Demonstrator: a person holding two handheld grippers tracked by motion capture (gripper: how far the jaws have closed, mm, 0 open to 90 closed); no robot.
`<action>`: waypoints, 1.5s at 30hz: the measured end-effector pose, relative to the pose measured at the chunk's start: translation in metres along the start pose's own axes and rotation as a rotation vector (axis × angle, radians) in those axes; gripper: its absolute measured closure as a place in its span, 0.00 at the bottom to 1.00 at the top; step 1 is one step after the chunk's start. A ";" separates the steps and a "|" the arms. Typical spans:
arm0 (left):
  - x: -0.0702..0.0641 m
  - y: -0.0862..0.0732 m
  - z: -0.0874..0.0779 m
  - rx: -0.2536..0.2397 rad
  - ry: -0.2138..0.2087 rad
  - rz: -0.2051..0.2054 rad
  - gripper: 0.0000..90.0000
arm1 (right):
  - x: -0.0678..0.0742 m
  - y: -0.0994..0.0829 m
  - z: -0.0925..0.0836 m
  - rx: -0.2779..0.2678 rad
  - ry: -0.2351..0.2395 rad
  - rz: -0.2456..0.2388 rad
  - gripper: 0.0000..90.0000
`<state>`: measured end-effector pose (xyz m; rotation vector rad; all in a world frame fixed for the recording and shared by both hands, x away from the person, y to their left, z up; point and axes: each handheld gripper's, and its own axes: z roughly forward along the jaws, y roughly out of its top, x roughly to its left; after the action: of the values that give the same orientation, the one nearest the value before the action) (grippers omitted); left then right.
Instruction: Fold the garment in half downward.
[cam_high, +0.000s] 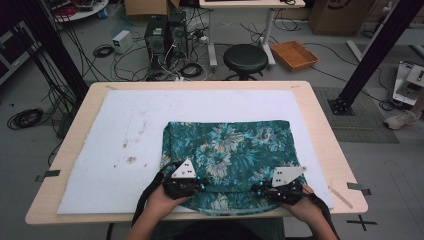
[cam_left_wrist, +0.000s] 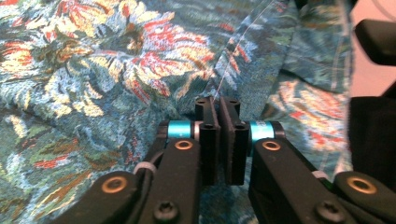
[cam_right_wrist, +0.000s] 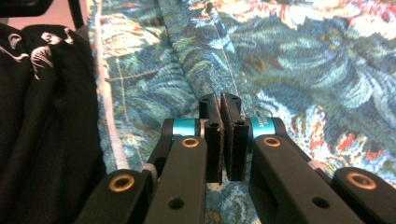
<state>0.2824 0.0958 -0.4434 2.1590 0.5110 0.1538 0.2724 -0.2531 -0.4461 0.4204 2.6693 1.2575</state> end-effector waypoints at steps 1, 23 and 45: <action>0.000 0.000 -0.002 -0.014 -0.011 -0.004 0.98 | 0.001 0.001 -0.002 -0.007 0.001 -0.004 0.99; -0.004 -0.002 -0.033 -0.095 -0.052 -0.059 0.59 | 0.008 0.001 -0.032 -0.091 -0.005 0.019 0.55; 0.058 -0.032 -0.089 -0.276 0.244 -0.240 0.35 | -0.062 -0.028 -0.062 -0.157 -0.322 0.297 0.34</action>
<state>0.2996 0.2031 -0.4192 1.8035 0.8331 0.3374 0.3099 -0.3356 -0.4268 0.9356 2.2799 1.3302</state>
